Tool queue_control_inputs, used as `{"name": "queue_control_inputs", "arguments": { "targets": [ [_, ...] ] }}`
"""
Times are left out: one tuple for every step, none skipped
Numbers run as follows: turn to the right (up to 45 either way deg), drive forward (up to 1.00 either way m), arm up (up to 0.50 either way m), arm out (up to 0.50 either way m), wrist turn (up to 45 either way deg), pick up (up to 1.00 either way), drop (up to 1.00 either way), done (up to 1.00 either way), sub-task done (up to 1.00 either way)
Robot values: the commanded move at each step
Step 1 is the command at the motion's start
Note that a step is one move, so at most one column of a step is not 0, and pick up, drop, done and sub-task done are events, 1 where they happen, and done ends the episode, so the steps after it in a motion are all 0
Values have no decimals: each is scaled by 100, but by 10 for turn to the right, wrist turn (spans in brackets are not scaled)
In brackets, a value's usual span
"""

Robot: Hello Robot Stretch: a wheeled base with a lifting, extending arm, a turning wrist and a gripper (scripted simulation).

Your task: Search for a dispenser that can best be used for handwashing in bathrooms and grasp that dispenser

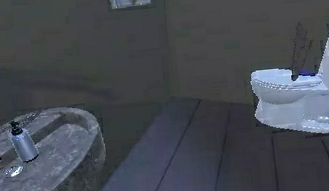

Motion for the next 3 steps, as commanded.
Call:
{"name": "queue_control_inputs", "arguments": {
  "targets": [
    [0, 70, 0, 0, 0, 0, 0, 0, 0],
    [-180, 0, 0, 0, 0, 0, 0, 0, 0],
    [0, 35, 0, 0, 0, 0, 0, 0, 0]
  ]
}}
